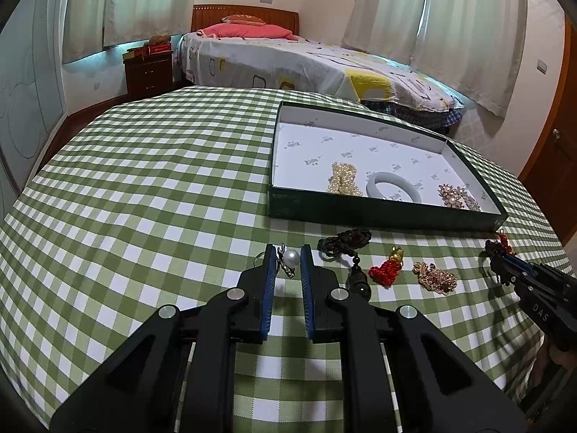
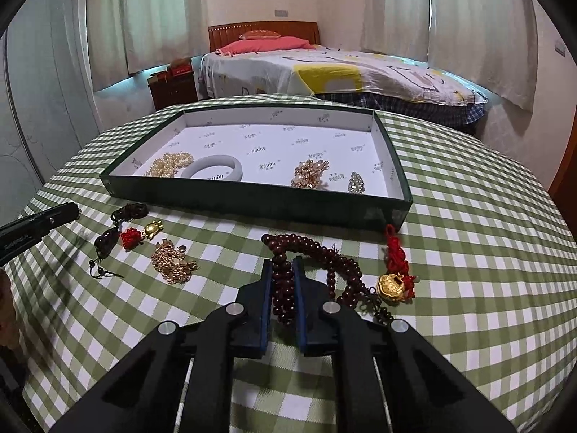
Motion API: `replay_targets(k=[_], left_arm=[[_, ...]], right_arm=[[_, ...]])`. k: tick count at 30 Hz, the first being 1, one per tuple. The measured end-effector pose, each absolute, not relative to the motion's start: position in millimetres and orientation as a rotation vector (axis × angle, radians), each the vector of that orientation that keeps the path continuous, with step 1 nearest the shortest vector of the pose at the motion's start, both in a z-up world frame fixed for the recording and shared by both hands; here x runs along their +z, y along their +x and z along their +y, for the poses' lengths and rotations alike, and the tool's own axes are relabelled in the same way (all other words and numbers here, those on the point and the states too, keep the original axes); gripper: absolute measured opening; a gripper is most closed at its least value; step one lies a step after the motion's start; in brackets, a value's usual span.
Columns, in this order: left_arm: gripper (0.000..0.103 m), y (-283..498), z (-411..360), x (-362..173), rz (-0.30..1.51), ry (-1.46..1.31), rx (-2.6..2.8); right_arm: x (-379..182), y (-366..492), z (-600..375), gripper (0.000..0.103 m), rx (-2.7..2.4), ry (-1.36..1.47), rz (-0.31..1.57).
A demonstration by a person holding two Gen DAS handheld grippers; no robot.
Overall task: Organize jewelry
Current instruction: 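Lower the right tool onto the dark red bead bracelet and close it, then carry the pearl ring into the box with the left tool while the right tool releases the bracelet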
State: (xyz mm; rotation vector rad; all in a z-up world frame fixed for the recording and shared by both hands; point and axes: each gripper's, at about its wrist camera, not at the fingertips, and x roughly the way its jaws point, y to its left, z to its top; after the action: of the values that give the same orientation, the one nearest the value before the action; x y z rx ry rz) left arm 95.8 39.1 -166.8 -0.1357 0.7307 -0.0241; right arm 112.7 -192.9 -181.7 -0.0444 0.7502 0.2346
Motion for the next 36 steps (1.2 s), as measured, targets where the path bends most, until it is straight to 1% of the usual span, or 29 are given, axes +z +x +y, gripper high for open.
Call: replay_targets(k=[12, 21, 28, 36], left_arm=[[0.014, 94, 31, -146, 0.694, -0.14, -0.052], [0.014, 112, 15, -120, 0.633, -0.121, -0.103], [0.014, 149, -1, -98, 0.575, -0.098, -0.142], [0.014, 208, -13, -85, 0.541, -0.093, -0.153]], right_arm=[[-154, 108, -192, 0.012, 0.25, -0.033, 0.673], [-122, 123, -192, 0.012, 0.255, -0.036, 0.588], [-102, 155, -192, 0.012, 0.256, -0.049, 0.521], [-96, 199, -198, 0.012, 0.243, -0.024, 0.491]])
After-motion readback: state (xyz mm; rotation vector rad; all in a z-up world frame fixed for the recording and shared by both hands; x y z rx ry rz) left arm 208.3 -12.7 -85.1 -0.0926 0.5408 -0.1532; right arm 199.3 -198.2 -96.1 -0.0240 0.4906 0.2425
